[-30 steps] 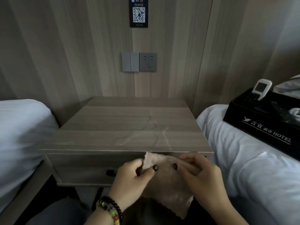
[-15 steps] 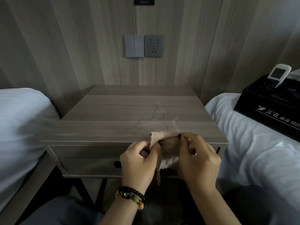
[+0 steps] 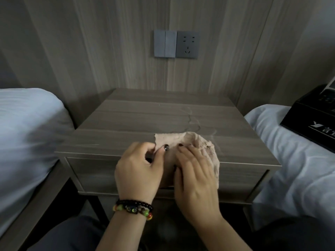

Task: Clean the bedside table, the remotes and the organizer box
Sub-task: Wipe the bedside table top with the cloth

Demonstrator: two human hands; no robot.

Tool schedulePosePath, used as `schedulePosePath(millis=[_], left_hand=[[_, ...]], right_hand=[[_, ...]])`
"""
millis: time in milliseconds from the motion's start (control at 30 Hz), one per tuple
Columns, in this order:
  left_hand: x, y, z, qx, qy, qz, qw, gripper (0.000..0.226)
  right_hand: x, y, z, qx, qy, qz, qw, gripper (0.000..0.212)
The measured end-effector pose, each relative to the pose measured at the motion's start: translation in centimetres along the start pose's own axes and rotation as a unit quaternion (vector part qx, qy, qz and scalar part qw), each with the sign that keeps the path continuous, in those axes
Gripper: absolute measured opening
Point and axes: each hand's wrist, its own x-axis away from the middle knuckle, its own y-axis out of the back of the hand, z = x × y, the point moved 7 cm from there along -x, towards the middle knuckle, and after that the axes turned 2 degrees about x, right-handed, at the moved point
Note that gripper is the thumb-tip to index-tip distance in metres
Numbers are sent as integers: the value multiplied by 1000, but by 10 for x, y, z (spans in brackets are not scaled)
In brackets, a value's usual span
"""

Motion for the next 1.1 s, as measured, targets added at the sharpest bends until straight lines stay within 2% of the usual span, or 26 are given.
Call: schedulePosePath(millis=[200,333,533,733,1000,1100], left_hand=[[-20,30,48,-47,73,-27,996,13],[-25,41,66,-27,120,-32,992,14],[-16,34,49,-25,71,-1,997,12],[0,-11,1,30,4,77,997,17],[11,-71,-63,65,-93,116,987,24],[10,-82,-70,78,-101,134,983,23]], right_hand=[[-20,-39,55,20,23,90,996,47],[-36,-56,78,64,-11,123,990,50],[-17,-51,53,125,-11,149,981,58],[-1,-14,-9,157,-38,137,977,56],[1,34,-77,176,-127,146,965,56],[-7,42,-96,180,-151,163,958,62]])
